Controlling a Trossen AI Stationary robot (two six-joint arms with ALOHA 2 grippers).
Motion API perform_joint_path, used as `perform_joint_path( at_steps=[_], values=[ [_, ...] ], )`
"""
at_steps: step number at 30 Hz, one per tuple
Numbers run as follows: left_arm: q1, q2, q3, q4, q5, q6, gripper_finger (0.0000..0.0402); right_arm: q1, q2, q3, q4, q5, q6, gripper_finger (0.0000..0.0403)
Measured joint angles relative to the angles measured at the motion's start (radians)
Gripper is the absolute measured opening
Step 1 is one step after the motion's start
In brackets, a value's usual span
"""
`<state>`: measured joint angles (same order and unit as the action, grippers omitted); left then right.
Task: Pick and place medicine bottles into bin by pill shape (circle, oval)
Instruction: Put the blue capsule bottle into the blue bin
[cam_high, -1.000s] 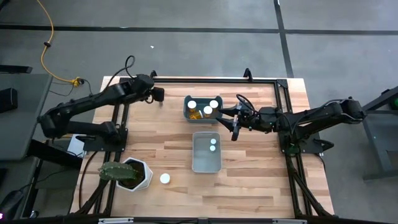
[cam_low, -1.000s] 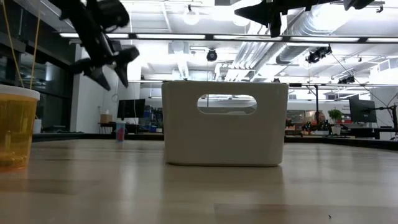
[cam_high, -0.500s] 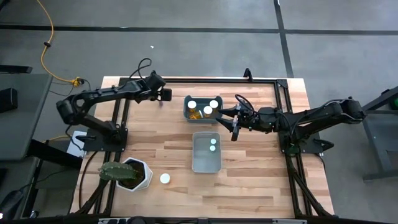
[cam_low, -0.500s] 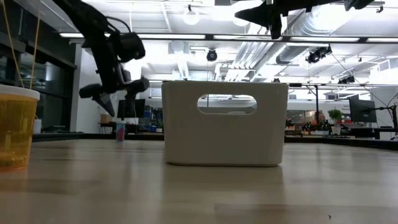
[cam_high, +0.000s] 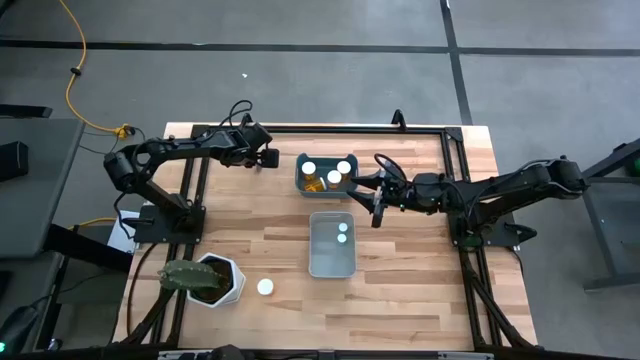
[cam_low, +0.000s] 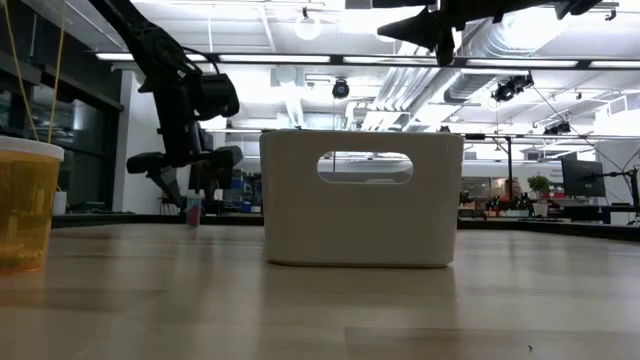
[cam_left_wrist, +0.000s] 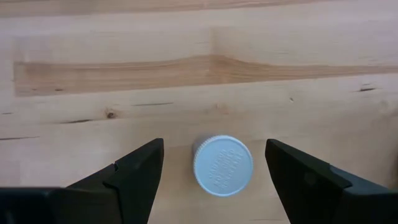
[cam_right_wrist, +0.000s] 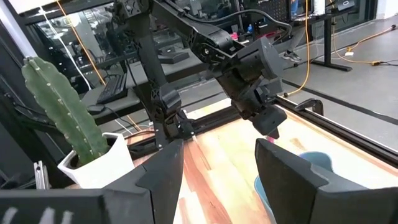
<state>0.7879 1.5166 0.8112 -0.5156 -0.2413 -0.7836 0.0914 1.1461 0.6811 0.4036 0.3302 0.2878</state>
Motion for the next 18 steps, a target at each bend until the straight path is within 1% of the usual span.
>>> perform_joint_path(
  at_steps=[3, 6, 14, 18],
  values=[
    [0.0, 0.0, 0.0, 0.002, -0.001, -0.002, 0.0259, 0.0, 0.0, 0.0, -0.005, 0.0, 0.0, 0.0193],
    [0.0, 0.0, 0.0, 0.002, -0.001, -0.002, 0.0238, 0.0, 0.0, 0.0, -0.004, 0.0, 0.0, 0.0193],
    [0.0, 0.0, 0.0, 0.001, -0.002, 0.001, 0.016, 0.0, 0.0, 0.0, -0.004, 0.0, 0.001, 0.0193],
    [-0.001, 0.0, 0.0, -0.001, -0.003, 0.034, 0.0123, 0.0, 0.0, 0.0, -0.005, 0.0, 0.002, 0.0193]
  ],
)
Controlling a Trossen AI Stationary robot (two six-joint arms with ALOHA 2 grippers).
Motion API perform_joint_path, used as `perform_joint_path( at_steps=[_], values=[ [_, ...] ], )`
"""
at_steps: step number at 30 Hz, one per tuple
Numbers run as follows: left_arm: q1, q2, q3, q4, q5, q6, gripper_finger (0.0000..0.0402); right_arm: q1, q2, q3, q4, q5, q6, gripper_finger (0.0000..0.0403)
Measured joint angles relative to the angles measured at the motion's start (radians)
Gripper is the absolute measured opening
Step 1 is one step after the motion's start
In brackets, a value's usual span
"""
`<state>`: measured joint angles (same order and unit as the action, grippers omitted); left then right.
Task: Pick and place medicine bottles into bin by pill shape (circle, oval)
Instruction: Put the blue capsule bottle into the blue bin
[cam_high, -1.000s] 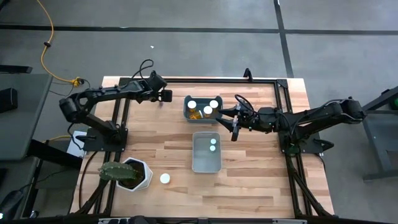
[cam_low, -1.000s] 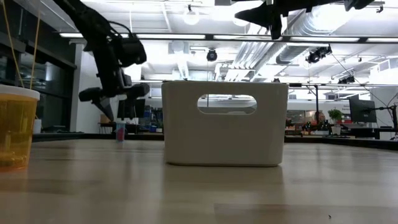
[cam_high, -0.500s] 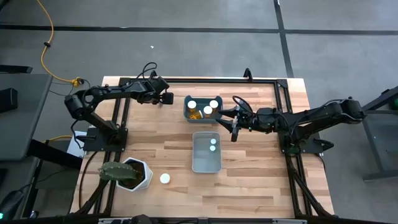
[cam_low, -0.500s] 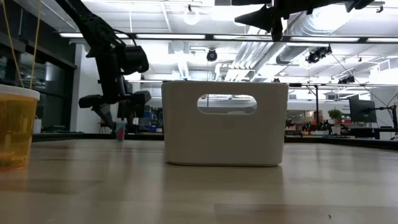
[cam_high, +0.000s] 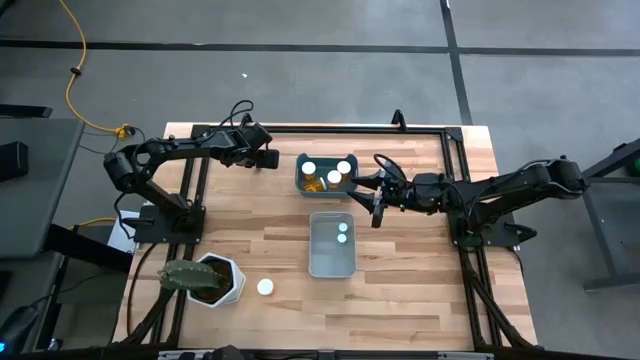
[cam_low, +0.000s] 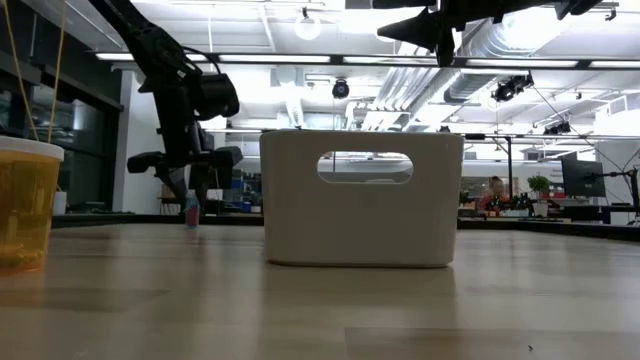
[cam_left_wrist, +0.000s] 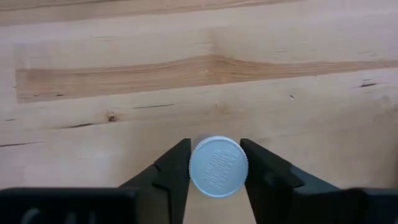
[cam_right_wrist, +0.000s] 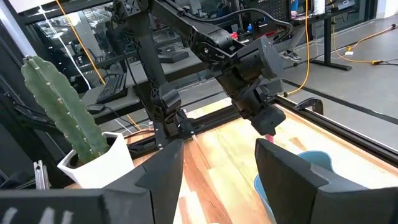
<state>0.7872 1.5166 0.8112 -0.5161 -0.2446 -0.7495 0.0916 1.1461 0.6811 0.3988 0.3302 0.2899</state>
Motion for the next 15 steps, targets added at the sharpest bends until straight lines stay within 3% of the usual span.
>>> perform_joint_path(
  at_steps=[9, 15],
  values=[
    [0.0, -0.039, 0.0, -0.003, 0.0, 0.036, 0.0099, 0.0, 0.0, 0.0, 0.0, 0.0, 0.001, 0.0193],
    [-0.002, -0.215, 0.0, 0.004, 0.043, 0.106, 0.0105, 0.0, 0.0, 0.0, 0.0, 0.0, -0.001, 0.0193]
  ],
)
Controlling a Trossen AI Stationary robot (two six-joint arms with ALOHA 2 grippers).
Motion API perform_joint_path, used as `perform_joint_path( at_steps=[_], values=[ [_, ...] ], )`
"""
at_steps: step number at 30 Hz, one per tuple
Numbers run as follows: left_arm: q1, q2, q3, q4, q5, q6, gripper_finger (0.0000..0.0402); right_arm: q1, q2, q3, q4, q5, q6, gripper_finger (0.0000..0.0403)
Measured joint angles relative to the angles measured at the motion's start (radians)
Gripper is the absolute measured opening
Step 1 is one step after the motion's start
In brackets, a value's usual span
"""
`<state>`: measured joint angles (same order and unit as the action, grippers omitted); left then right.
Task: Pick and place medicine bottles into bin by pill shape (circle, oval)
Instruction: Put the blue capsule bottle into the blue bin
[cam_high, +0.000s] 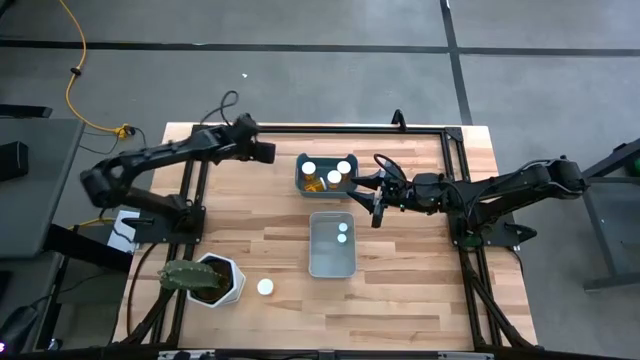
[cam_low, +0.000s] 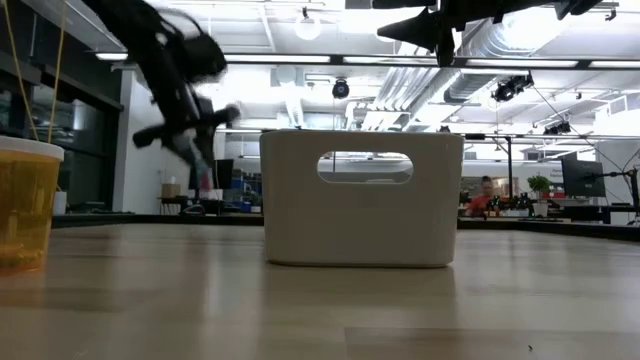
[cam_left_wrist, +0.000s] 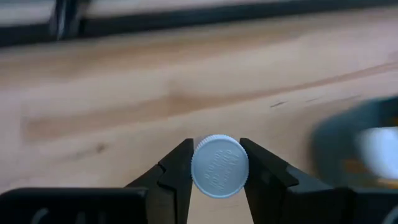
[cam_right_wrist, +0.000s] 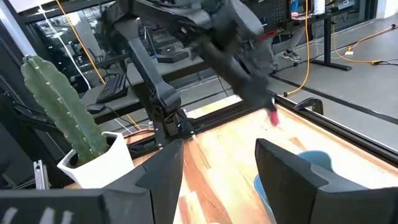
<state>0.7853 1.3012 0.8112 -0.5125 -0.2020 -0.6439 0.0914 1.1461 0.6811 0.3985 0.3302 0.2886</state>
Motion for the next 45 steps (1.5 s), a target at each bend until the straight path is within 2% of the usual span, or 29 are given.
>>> perform_joint_path(
  at_steps=[7, 11, 15, 19, 22, 27, 32, 45],
  values=[
    [-0.069, -0.318, 0.0, 0.145, 0.116, 0.152, 0.0105, 0.0, 0.0, 0.0, -0.011, 0.0, 0.0, 0.0193],
    [-0.166, -0.457, 0.0, 0.232, 0.122, 0.219, 0.0105, 0.0, 0.0, 0.0, -0.015, 0.0, 0.0, 0.0193],
    [-0.287, -0.54, -0.005, 0.304, 0.122, 0.236, 0.0105, 0.0, 0.0, 0.0, -0.015, 0.0, 0.0, 0.0193],
    [-0.425, -0.575, -0.086, 0.484, 0.116, 0.208, 0.0106, 0.0, 0.0, 0.0, -0.015, 0.0, 0.0, 0.0193],
    [-0.531, -0.576, -0.183, 0.688, 0.094, 0.163, 0.0106, 0.0, 0.0, 0.0, -0.015, 0.0, -0.001, 0.0193],
    [-0.682, -0.548, -0.338, 0.928, -0.036, 0.115, 0.0106, 0.0, 0.0, 0.0, -0.015, 0.0, 0.0, 0.0193],
    [-0.756, -0.529, -0.398, 0.969, -0.16, 0.104, 0.0106, 0.0, 0.0, 0.0, -0.015, 0.0, -0.001, 0.0193],
    [-0.76, -0.527, -0.404, 0.985, -0.159, 0.105, 0.0106, 0.0, 0.0, 0.0, -0.014, 0.0, -0.001, 0.0193]
  ],
)
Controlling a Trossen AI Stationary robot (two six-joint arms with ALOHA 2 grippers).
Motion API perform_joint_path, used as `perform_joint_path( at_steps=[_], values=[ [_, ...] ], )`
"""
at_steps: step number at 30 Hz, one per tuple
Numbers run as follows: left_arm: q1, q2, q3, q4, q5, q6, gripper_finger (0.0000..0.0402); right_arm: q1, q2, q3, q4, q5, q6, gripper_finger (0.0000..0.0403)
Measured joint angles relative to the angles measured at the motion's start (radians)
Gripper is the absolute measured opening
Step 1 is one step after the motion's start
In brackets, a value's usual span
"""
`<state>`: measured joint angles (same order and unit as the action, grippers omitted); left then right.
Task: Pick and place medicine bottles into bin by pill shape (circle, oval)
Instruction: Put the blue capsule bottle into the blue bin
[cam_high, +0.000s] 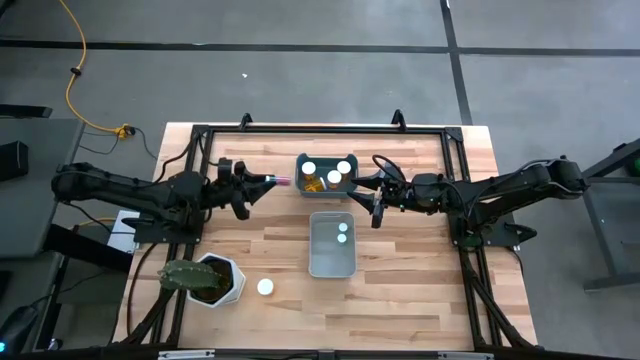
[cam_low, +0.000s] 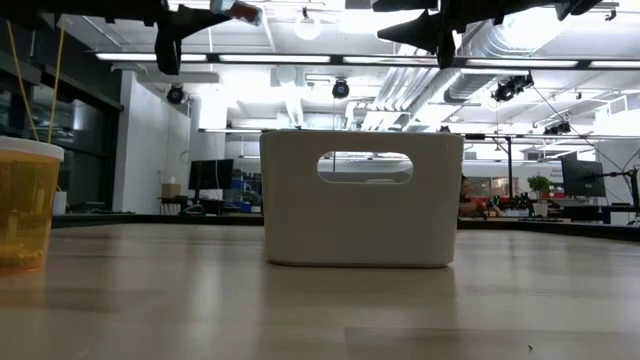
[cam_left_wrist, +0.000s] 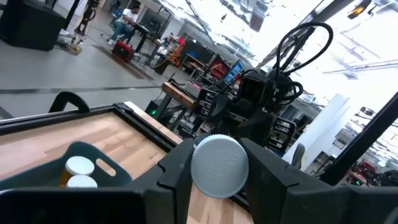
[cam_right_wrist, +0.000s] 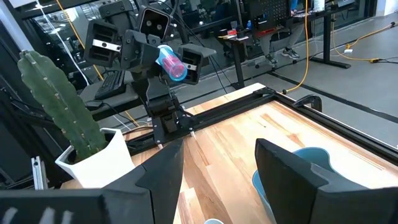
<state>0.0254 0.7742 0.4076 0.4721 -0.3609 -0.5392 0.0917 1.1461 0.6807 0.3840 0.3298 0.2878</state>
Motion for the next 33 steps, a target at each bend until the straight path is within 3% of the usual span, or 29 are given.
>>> perform_joint_path(
  at_steps=[8, 13, 18, 24, 29, 33],
  values=[
    [0.035, 0.026, 0.011, -0.015, -0.004, -0.05, 0.0106, 0.0, 0.0, 0.0, 0.0, 0.0, 0.0, 0.0193],
    [0.137, 0.105, 0.129, -0.198, 0.049, -0.076, 0.0106, 0.0, 0.0, 0.0, 0.0, 0.0, 0.0, 0.0193],
    [0.252, 0.272, 0.317, -0.462, 0.214, -0.015, 0.0106, 0.0, 0.0, 0.0, 0.0, -0.001, 0.0, 0.0193],
    [0.35, 0.527, 0.547, -0.733, 0.328, 0.107, 0.0106, 0.0, 0.0, 0.0, 0.0, -0.001, 0.0, 0.0193],
    [0.397, 0.707, 0.698, -0.916, 0.351, 0.226, 0.0106, 0.0, 0.0, 0.0, 0.0, -0.007, 0.003, 0.0193],
    [0.417, 0.802, 0.751, -0.959, 0.351, 0.287, 0.0106, 0.0, 0.0, 0.0, 0.0, -0.008, 0.003, 0.0193]
  ],
)
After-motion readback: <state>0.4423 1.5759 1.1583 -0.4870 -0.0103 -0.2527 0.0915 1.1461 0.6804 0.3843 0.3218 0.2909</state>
